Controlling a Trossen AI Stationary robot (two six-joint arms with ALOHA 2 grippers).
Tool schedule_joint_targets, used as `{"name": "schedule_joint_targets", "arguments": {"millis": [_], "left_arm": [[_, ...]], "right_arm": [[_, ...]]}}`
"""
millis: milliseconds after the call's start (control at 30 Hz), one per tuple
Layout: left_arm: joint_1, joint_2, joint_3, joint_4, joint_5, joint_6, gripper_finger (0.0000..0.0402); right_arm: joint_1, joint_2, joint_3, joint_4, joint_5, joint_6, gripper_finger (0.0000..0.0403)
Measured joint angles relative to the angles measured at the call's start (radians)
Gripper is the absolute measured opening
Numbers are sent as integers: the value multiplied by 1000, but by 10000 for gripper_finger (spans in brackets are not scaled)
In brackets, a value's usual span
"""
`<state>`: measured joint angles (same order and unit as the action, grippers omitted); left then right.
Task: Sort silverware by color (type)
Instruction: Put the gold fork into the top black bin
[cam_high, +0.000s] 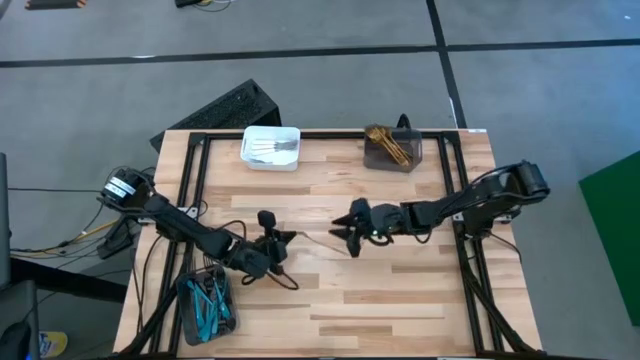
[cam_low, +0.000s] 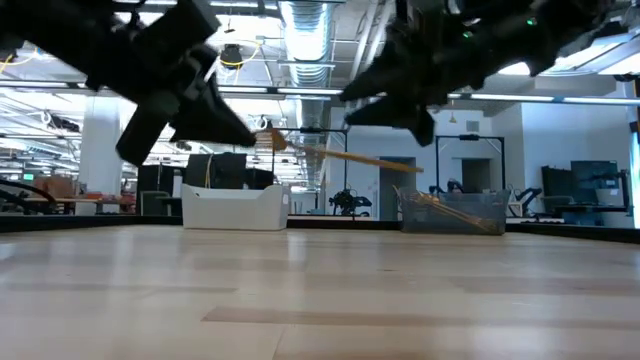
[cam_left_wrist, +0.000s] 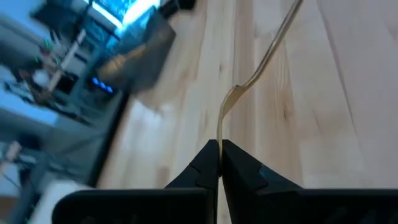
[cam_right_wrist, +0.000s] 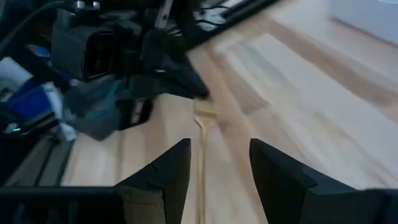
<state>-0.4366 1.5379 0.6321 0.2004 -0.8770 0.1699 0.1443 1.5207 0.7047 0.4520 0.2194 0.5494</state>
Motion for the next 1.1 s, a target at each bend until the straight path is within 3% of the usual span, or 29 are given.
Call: {"name": "schedule_joint_targets", "arguments": {"millis": [233, 367, 533, 667, 800, 1000, 1100], "left_arm": [[8, -4, 66, 0, 6, 218, 0], [34, -4, 100, 2, 4, 255, 0], [73, -3, 125, 1, 50, 283, 0], [100, -3, 133, 0, 95, 282, 0], [120, -3, 133, -14, 106, 252, 0], [156, -3, 135, 11, 103, 206, 0], [179, -3, 136, 11, 94, 164, 4]], "right_arm": [[-1, 77, 73, -9, -106, -56, 188], [0, 130, 106, -13, -181, -87, 188], [-6, 182, 128, -13, -192, -88, 183], [-12, 182, 132, -52, -90, -103, 133], [-12, 139, 133, -151, -23, -143, 28], [-15, 67, 134, -236, 62, -227, 21], [-26, 13, 135, -330, 203, -330, 21]]}}
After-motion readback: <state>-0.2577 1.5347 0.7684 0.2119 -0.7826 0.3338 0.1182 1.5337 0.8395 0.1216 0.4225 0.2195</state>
